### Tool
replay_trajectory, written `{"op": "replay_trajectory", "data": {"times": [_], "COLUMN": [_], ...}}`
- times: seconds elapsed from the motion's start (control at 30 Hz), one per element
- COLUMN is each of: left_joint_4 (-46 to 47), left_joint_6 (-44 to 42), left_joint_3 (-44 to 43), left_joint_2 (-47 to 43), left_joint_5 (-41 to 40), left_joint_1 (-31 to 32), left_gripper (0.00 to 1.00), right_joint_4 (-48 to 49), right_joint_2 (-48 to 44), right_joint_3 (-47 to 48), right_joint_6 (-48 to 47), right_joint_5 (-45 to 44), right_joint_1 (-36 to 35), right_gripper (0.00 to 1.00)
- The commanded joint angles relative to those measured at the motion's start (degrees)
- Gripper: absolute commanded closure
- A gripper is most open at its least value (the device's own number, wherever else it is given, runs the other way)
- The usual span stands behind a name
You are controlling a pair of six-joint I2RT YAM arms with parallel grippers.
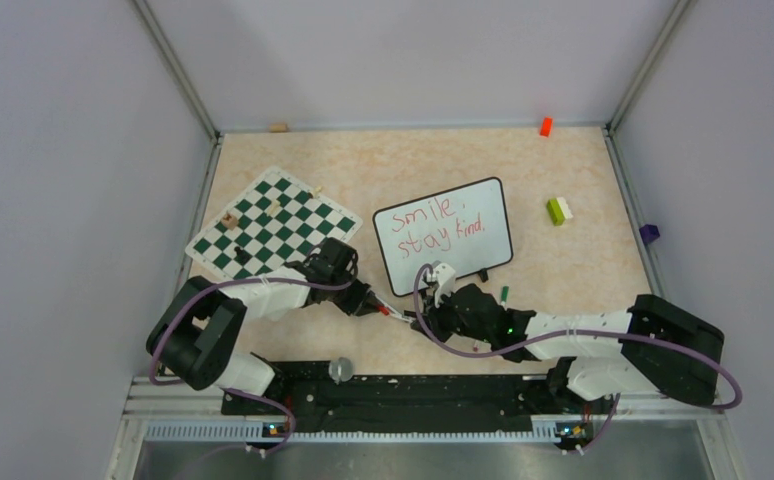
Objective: Write a sentence on the whiteboard
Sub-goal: Close the whiteboard marker at the center of the board.
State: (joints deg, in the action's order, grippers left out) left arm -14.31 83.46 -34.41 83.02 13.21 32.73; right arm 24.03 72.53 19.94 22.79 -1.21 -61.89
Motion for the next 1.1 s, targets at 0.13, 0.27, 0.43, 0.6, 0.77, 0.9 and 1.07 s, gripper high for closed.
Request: {"op": "replay_trajectory", "data": {"times": [0.13,0.27,0.43,0.6,0.77,0.9,1.07], "left_joint_4": [-6.91,-6.88,-6.77,-6.45,-5.49,-1.22,-3.06], "left_joint_6": [-1.69,-1.60,-1.46,-1.30,-0.58,2.22,4.92], "left_joint_3": [0.72,0.72,0.88,0.98,1.66,3.89,3.37], "left_joint_2": [1.02,1.21,0.99,1.02,0.85,-0.51,-7.00], "left_joint_5": [-5.93,-5.62,-5.47,-4.97,-3.49,1.62,4.42], "left_joint_1": [0.14,0.14,0.14,0.14,0.17,0.17,0.15], "left_gripper": [1.00,1.00,1.00,1.00,1.00,1.00,1.00], "right_joint_4": [1.59,2.02,2.63,3.48,5.07,6.72,7.04], "right_joint_2": [-0.55,0.33,1.07,1.70,3.03,3.72,0.96], "right_joint_3": [2.49,2.94,3.22,3.51,3.65,3.24,2.21], "right_joint_6": [-0.24,-0.34,-0.50,-0.51,-0.29,-0.29,-0.46], "right_joint_5": [-0.26,-0.03,0.06,-0.16,-0.32,-0.93,-3.54], "right_joint_1": [-0.86,-0.86,-0.82,-0.87,-0.87,-0.86,-0.87], "right_gripper": [1.00,1.00,1.00,1.00,1.00,1.00,1.00]}}
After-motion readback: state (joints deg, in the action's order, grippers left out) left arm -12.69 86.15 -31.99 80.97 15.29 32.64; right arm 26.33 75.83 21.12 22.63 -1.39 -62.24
